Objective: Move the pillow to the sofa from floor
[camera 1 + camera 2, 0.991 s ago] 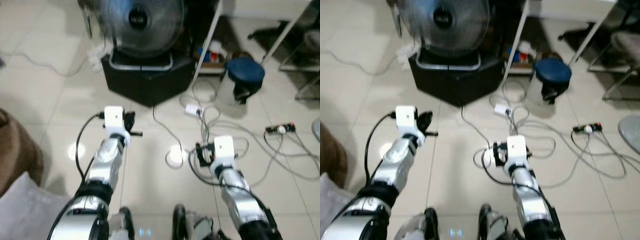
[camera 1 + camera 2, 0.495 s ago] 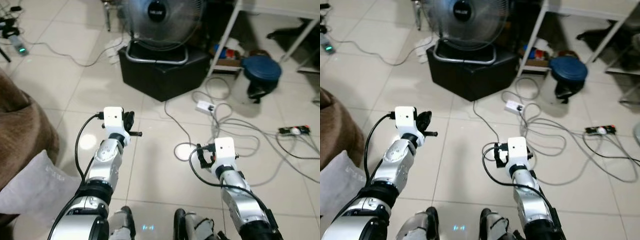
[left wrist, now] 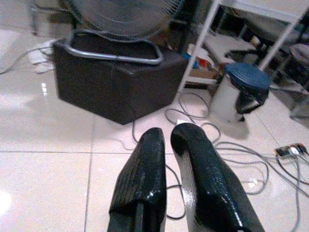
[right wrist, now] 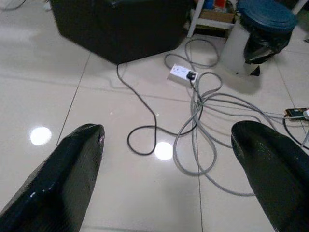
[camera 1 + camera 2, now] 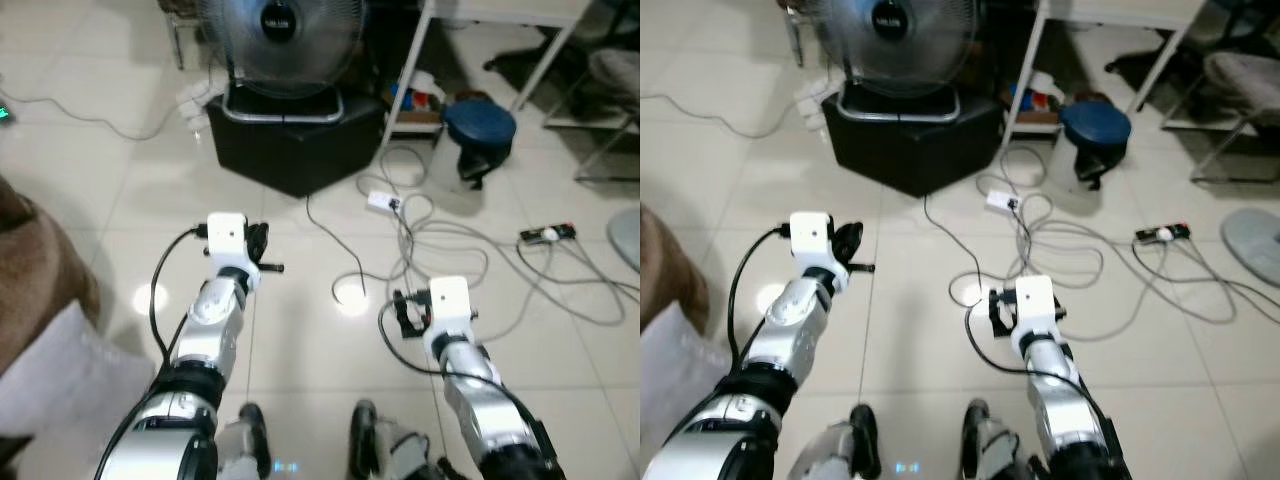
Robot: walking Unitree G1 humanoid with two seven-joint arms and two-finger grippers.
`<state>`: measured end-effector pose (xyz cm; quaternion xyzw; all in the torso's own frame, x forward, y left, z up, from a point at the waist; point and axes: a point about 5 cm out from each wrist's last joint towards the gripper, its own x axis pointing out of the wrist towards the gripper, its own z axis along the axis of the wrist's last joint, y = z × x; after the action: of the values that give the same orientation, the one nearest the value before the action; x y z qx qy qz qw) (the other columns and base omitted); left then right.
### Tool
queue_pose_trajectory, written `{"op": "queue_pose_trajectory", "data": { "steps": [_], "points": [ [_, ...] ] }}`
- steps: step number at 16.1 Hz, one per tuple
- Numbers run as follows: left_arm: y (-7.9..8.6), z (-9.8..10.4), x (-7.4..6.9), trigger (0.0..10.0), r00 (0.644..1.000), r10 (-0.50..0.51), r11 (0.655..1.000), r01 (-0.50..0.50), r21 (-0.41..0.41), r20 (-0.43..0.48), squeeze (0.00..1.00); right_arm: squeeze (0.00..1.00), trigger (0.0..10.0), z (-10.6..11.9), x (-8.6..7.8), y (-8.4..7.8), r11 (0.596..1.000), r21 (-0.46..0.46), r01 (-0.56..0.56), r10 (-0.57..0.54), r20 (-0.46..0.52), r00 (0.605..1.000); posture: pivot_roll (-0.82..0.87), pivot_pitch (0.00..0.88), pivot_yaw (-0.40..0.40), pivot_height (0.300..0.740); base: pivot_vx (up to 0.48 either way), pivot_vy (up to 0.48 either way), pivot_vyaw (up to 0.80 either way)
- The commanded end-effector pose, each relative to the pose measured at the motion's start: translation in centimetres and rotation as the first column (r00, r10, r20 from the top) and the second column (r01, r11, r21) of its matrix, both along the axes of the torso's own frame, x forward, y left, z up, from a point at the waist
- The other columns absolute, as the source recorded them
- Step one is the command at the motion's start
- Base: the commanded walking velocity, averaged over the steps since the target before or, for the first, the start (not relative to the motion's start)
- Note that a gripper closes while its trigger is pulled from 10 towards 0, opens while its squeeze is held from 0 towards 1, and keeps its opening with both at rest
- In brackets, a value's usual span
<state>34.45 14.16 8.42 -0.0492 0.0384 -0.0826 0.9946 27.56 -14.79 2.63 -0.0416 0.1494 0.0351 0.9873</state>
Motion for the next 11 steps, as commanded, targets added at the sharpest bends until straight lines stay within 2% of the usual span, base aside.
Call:
{"op": "queue_pose_trajectory", "data": {
  "steps": [1,7,9,11],
  "points": [
    [0.16,-0.49,-0.31,10.0,1.000,0.012,1.000,-0.012,0.004,-0.014,0.00,0.00,10.0,0.28,0.16,-0.17,1.000,-0.014,0.000,0.000,0.003,1.000,-0.17,0.195,-0.048,0.740,-0.247,0.000,0.00],
    [0.12,-0.50,-0.30,10.0,1.000,0.011,1.000,-0.011,0.011,-0.013,0.00,0.00,10.0,0.26,0.10,-0.15,1.000,-0.013,-0.001,0.001,0.001,1.000,-0.17,0.196,-0.048,0.740,-0.243,0.000,0.00],
    [0.13,-0.46,-0.29,10.0,1.000,0.012,1.000,-0.012,0.012,-0.011,0.00,0.00,10.0,0.29,0.15,-0.13,1.000,-0.013,-0.002,0.002,0.001,1.000,-0.17,0.196,-0.048,0.740,0.000,0.000,0.00],
    [0.14,-0.44,-0.27,10.0,1.000,0.013,1.000,-0.013,0.012,-0.010,0.00,0.00,10.0,0.31,0.17,-0.11,1.000,-0.013,-0.002,0.002,0.001,1.000,-0.17,0.197,-0.049,0.740,-0.244,0.000,0.00]
  ]
}}
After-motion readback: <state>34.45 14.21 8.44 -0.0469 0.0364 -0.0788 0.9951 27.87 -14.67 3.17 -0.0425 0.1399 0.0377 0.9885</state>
